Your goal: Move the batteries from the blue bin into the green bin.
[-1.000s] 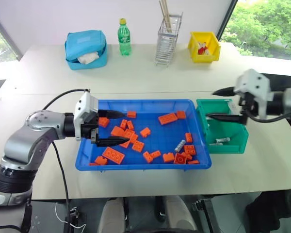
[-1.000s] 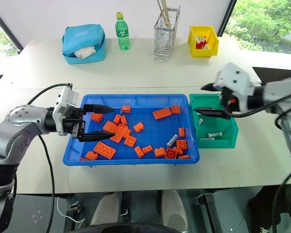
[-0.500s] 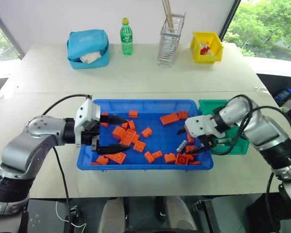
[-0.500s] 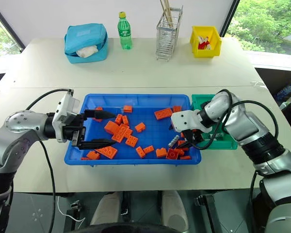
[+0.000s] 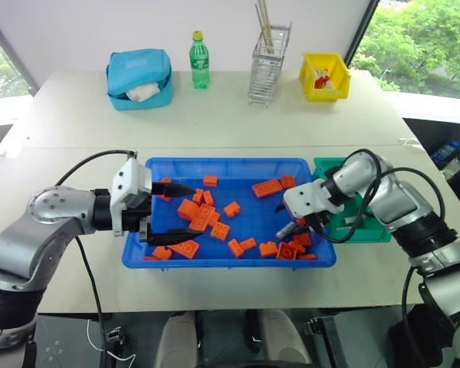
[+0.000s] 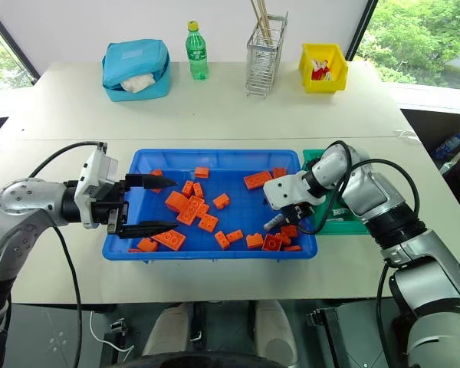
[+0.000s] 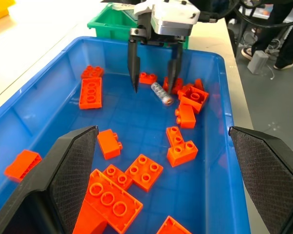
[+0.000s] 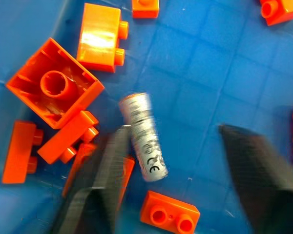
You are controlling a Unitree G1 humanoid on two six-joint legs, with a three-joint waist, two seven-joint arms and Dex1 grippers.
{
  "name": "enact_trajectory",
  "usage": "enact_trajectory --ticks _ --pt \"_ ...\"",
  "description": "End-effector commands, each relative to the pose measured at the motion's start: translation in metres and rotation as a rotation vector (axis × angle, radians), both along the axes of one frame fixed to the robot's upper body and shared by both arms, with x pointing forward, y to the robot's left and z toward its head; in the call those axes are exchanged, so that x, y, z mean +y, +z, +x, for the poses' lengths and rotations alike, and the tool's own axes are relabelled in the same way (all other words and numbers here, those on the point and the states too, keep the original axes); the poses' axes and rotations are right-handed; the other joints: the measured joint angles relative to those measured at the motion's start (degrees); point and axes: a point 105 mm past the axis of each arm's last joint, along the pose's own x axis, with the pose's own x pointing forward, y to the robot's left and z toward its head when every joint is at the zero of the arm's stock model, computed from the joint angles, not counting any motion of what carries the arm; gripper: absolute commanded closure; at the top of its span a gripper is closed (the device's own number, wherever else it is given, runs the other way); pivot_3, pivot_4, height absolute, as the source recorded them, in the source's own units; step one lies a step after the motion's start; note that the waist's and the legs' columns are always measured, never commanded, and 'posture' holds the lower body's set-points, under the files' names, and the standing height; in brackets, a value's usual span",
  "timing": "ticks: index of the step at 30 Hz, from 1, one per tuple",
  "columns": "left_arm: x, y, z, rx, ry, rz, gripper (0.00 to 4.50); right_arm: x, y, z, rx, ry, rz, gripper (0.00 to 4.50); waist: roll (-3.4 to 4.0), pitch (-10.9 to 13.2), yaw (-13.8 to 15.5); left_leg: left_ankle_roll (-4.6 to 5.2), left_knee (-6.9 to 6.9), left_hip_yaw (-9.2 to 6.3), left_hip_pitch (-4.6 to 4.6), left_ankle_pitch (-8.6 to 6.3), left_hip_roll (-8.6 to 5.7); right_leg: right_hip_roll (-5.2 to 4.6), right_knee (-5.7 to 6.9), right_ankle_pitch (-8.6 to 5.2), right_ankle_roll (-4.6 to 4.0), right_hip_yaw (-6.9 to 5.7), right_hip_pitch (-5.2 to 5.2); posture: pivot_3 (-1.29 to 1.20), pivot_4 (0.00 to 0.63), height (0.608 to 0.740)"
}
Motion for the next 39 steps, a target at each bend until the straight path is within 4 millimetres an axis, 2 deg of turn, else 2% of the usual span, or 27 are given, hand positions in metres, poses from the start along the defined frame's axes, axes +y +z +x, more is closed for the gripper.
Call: enact_trajectory --ticks 1,2,3,5,9,12,15,18,22,28,36,39 --pt "0.001 0.012 0.000 -0.053 -0.002 -0.003 0.00 0.014 -0.004 -0.009 0.037 0.039 0.028 3.52 0.00 0.00 -0.01 0.00 0.00 0.00 0.00 0.00 0.00 0.00 0.00 0.00 0.00 0.00 0.00 0.00 0.150 0.736" --pt "0.001 0.013 0.001 -0.055 -0.002 -0.003 0.00 0.017 -0.003 -0.011 0.044 0.039 0.039 4.09 0.00 0.00 0.01 0.00 -0.01 -0.01 0.00 0.00 0.01 0.01 0.00 0.00 0.00 0.00 0.00 0.00 0.150 0.736" --pt "0.001 0.013 0.001 -0.057 -0.002 -0.003 0.00 0.018 -0.001 -0.012 0.048 0.037 0.048 4.42 0.02 0.00 0.06 0.00 -0.01 -0.02 -0.01 0.00 0.01 0.01 0.00 0.00 0.00 -0.01 0.00 0.00 0.150 0.736" --pt "0.001 0.012 0.002 -0.059 -0.004 -0.003 0.00 0.021 0.008 -0.015 0.053 0.024 0.084 4.42 0.03 0.01 0.14 0.00 -0.01 -0.02 -0.02 0.00 0.01 0.01 0.01 0.01 0.01 -0.01 -0.01 0.00 0.150 0.736" --pt "0.000 0.011 0.003 -0.059 -0.011 -0.004 0.00 0.024 0.047 -0.011 0.054 -0.063 0.221 4.42 0.05 0.03 0.24 0.00 0.01 0.01 -0.10 0.00 -0.01 -0.03 0.01 0.01 0.01 -0.01 -0.07 0.00 0.150 0.736" --pt "-0.001 0.011 0.005 -0.057 -0.019 -0.005 0.00 0.019 0.075 -0.009 0.046 -0.130 0.291 4.42 0.06 0.03 0.25 0.00 0.00 0.01 -0.10 0.00 -0.01 -0.03 0.01 0.01 0.00 -0.01 -0.10 0.00 0.150 0.736" --pt "-0.002 0.011 0.008 -0.057 -0.032 -0.007 0.00 0.014 0.083 -0.013 0.057 -0.160 0.297 4.42 0.05 0.03 0.33 0.00 -0.02 -0.02 -0.11 0.00 -0.01 -0.03 0.00 0.01 0.00 -0.04 -0.10 0.00 0.150 0.736" --pt "-0.005 0.012 0.012 -0.062 -0.045 -0.012 0.00 0.010 0.070 -0.013 0.041 -0.177 0.237 3.58 0.05 0.03 0.23 0.00 -0.02 -0.01 -0.12 0.00 -0.01 -0.03 -0.02 0.00 0.00 -0.04 -0.10 0.00 0.150 0.736" --pt "-0.008 0.015 0.015 -0.068 -0.061 -0.017 0.00 0.009 0.050 0.000 -0.005 -0.226 0.182 1.63 0.05 0.03 0.08 0.00 -0.02 0.00 -0.12 0.00 -0.01 -0.03 -0.02 0.01 0.01 -0.04 -0.12 0.00 0.150 0.736" --pt "-0.010 0.017 0.017 -0.073 -0.068 -0.014 0.00 0.012 0.028 0.015 0.001 -0.290 0.142 1.63 0.05 0.03 0.09 0.00 -0.02 -0.01 -0.16 0.00 0.00 0.02 0.01 0.02 0.03 -0.02 -0.19 0.00 0.150 0.736" --pt "-0.007 0.020 0.017 -0.078 -0.043 -0.013 0.00 0.007 -0.002 0.012 0.038 -0.256 0.034 1.63 0.05 0.03 0.15 0.00 -0.01 0.00 -0.19 0.00 -0.01 0.00 0.00 0.02 0.03 -0.02 -0.20 0.00 0.150 0.736" --pt "-0.007 0.021 0.017 -0.079 -0.036 -0.013 0.00 0.006 -0.007 0.013 0.041 -0.253 0.026 2.54 0.05 0.03 0.15 0.00 -0.01 -0.01 -0.19 0.00 -0.01 0.01 0.01 0.02 0.04 -0.02 -0.20 0.00 0.150 0.736"
